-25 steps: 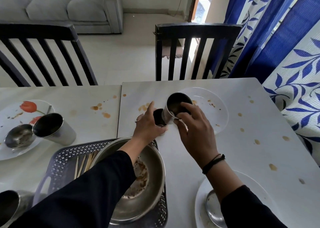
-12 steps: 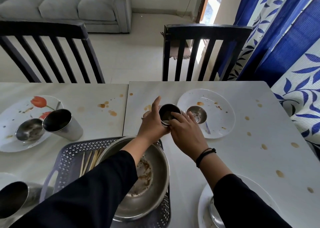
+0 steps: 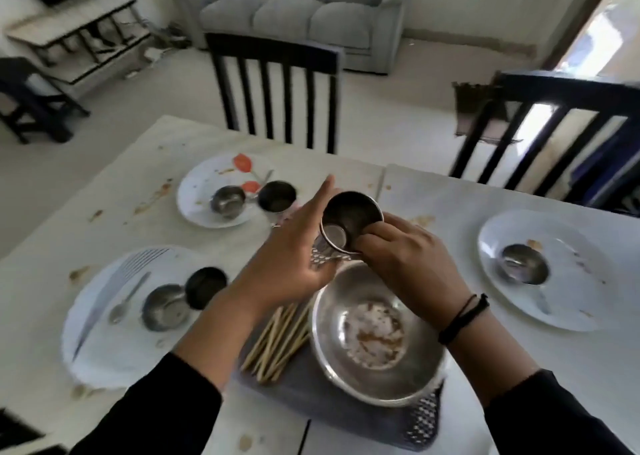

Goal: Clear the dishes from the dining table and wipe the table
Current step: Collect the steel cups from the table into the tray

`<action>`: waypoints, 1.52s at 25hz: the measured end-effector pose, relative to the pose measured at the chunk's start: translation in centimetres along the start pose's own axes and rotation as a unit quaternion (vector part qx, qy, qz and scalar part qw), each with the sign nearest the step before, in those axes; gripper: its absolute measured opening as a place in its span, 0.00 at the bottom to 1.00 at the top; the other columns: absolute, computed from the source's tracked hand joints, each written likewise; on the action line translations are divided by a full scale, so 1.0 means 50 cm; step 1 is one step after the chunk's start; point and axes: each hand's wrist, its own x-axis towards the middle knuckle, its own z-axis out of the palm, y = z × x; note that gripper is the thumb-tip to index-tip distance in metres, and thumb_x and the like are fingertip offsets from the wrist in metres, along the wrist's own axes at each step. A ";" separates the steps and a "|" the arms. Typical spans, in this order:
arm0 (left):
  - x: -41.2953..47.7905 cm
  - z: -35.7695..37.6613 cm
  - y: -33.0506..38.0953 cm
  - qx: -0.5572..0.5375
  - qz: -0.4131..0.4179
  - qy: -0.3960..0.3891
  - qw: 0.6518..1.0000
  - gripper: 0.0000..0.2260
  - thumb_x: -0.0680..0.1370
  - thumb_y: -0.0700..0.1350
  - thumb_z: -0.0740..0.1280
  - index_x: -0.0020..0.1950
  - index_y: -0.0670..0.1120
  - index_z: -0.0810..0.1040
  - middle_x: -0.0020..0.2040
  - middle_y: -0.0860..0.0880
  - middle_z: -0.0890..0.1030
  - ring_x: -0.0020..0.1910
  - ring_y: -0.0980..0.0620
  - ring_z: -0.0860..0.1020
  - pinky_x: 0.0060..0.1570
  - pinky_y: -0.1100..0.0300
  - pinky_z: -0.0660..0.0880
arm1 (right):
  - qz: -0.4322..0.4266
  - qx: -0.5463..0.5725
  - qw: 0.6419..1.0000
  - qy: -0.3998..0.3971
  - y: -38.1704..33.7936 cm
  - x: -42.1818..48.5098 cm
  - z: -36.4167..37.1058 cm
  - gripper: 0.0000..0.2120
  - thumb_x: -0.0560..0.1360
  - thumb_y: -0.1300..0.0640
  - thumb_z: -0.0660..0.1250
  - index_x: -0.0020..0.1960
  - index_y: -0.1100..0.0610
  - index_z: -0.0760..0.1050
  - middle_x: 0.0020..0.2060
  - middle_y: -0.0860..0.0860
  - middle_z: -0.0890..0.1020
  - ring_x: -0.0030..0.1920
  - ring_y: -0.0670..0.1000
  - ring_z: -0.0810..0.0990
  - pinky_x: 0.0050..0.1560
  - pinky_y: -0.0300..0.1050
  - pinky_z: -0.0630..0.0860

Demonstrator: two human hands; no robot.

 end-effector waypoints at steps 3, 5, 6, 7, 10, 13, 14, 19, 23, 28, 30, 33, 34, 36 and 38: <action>-0.167 -0.107 -0.119 0.136 -0.132 0.050 0.981 0.46 0.69 0.62 0.70 0.77 0.57 0.44 0.77 0.60 0.53 0.75 0.60 0.54 0.75 0.48 0.46 | 0.017 0.099 0.995 -0.010 -0.113 0.079 0.050 0.04 0.74 0.59 0.71 0.45 0.59 0.80 0.40 0.54 0.81 0.43 0.58 0.80 0.35 0.51 0.78; -0.248 -0.130 -0.196 0.140 -0.283 0.027 0.948 0.52 0.64 0.65 0.73 0.77 0.56 0.44 0.78 0.54 0.54 0.74 0.52 0.58 0.75 0.47 0.44 | 0.015 0.133 0.990 -0.037 -0.175 0.128 0.084 0.05 0.75 0.57 0.70 0.47 0.59 0.79 0.42 0.54 0.81 0.43 0.57 0.79 0.37 0.52 0.78; -0.273 -0.126 -0.228 0.131 -0.332 -0.001 0.934 0.54 0.63 0.65 0.74 0.77 0.54 0.43 0.78 0.52 0.54 0.74 0.49 0.59 0.74 0.46 0.47 | 0.007 0.139 0.988 -0.062 -0.199 0.145 0.103 0.05 0.75 0.57 0.69 0.48 0.59 0.79 0.43 0.54 0.81 0.44 0.56 0.79 0.39 0.53 0.78; -0.290 -0.117 -0.257 0.116 -0.353 -0.025 0.928 0.55 0.63 0.64 0.75 0.77 0.54 0.43 0.78 0.51 0.54 0.74 0.48 0.58 0.74 0.47 0.51 | -0.004 0.139 0.986 -0.091 -0.223 0.159 0.123 0.06 0.76 0.56 0.68 0.49 0.58 0.78 0.45 0.53 0.80 0.46 0.55 0.79 0.40 0.54 0.77; -0.297 -0.087 -0.306 0.015 -0.332 -0.027 0.943 0.53 0.64 0.58 0.77 0.77 0.54 0.45 0.76 0.52 0.60 0.72 0.51 0.62 0.68 0.57 0.61 | -0.048 0.104 0.983 -0.143 -0.270 0.162 0.178 0.03 0.76 0.56 0.66 0.46 0.55 0.78 0.42 0.51 0.79 0.44 0.54 0.78 0.38 0.51 0.76; -0.295 -0.066 -0.325 -0.062 -0.310 0.008 0.949 0.52 0.63 0.57 0.78 0.76 0.58 0.46 0.68 0.59 0.68 0.65 0.60 0.67 0.62 0.64 0.66 | -0.076 0.060 0.980 -0.174 -0.289 0.140 0.230 0.02 0.74 0.59 0.68 0.43 0.53 0.77 0.39 0.49 0.78 0.42 0.52 0.78 0.37 0.45 0.76; -0.297 -0.063 -0.327 -0.078 -0.309 0.016 0.948 0.52 0.62 0.59 0.77 0.75 0.60 0.46 0.65 0.65 0.68 0.63 0.64 0.67 0.59 0.68 0.66 | -0.084 0.055 0.977 -0.188 -0.290 0.132 0.248 0.04 0.74 0.60 0.66 0.44 0.52 0.78 0.41 0.49 0.79 0.45 0.52 0.78 0.42 0.44 0.77; -0.290 -0.079 -0.329 -0.086 -0.283 0.032 0.955 0.49 0.62 0.57 0.77 0.74 0.62 0.50 0.63 0.63 0.72 0.64 0.60 0.70 0.57 0.67 0.68 | -0.107 0.041 0.957 -0.268 -0.286 0.117 0.296 0.11 0.80 0.58 0.57 0.54 0.54 0.77 0.52 0.51 0.79 0.64 0.56 0.70 0.65 0.47 0.69; -0.200 -0.125 -0.292 -0.071 -0.200 0.070 0.975 0.47 0.64 0.62 0.73 0.74 0.66 0.47 0.62 0.77 0.64 0.64 0.72 0.64 0.56 0.76 0.66 | -0.075 0.057 0.979 -0.180 -0.247 0.160 0.233 0.05 0.76 0.60 0.66 0.51 0.54 0.79 0.46 0.50 0.81 0.57 0.54 0.76 0.51 0.49 0.79; -0.009 -0.104 -0.319 -0.026 -0.138 0.039 0.989 0.50 0.65 0.54 0.78 0.77 0.49 0.49 0.76 0.53 0.58 0.73 0.54 0.61 0.69 0.50 0.66 | 0.037 0.013 0.999 -0.005 -0.149 0.241 0.143 0.03 0.73 0.60 0.70 0.47 0.56 0.77 0.42 0.51 0.81 0.51 0.55 0.78 0.39 0.47 0.79; 0.042 -0.065 -0.340 -0.013 -0.172 0.000 0.985 0.51 0.65 0.54 0.78 0.77 0.47 0.49 0.77 0.49 0.58 0.74 0.50 0.60 0.70 0.53 0.61 | 0.087 -0.005 0.996 0.005 -0.109 0.266 0.141 0.02 0.76 0.59 0.68 0.46 0.58 0.77 0.40 0.52 0.80 0.50 0.57 0.78 0.36 0.50 0.78; 0.091 -0.023 -0.363 -0.043 -0.190 -0.026 0.980 0.52 0.64 0.54 0.78 0.78 0.48 0.48 0.74 0.49 0.64 0.72 0.50 0.63 0.67 0.54 0.63 | 0.124 -0.013 0.990 -0.068 -0.059 0.277 0.184 0.06 0.78 0.57 0.64 0.49 0.58 0.78 0.41 0.53 0.80 0.52 0.56 0.76 0.41 0.54 0.77; 0.101 -0.015 -0.368 -0.055 -0.186 -0.018 0.981 0.52 0.64 0.53 0.79 0.77 0.48 0.49 0.72 0.49 0.67 0.70 0.50 0.66 0.66 0.54 0.65 | 0.124 -0.015 0.988 -0.094 -0.050 0.276 0.204 0.07 0.79 0.56 0.63 0.50 0.58 0.78 0.42 0.52 0.80 0.53 0.55 0.76 0.43 0.52 0.77; 0.114 -0.001 -0.377 -0.075 -0.185 0.000 0.980 0.51 0.63 0.51 0.78 0.77 0.48 0.51 0.69 0.50 0.71 0.69 0.50 0.68 0.66 0.50 0.67 | 0.126 -0.016 0.982 -0.137 -0.036 0.270 0.247 0.08 0.79 0.55 0.61 0.52 0.55 0.78 0.44 0.51 0.80 0.53 0.54 0.75 0.45 0.50 0.76; 0.118 0.012 -0.386 -0.079 -0.197 0.006 0.977 0.51 0.64 0.51 0.77 0.78 0.49 0.49 0.69 0.51 0.72 0.69 0.51 0.68 0.66 0.46 0.67 | 0.134 -0.010 0.975 -0.177 -0.028 0.265 0.282 0.10 0.80 0.54 0.59 0.53 0.54 0.78 0.46 0.50 0.81 0.55 0.53 0.74 0.47 0.48 0.76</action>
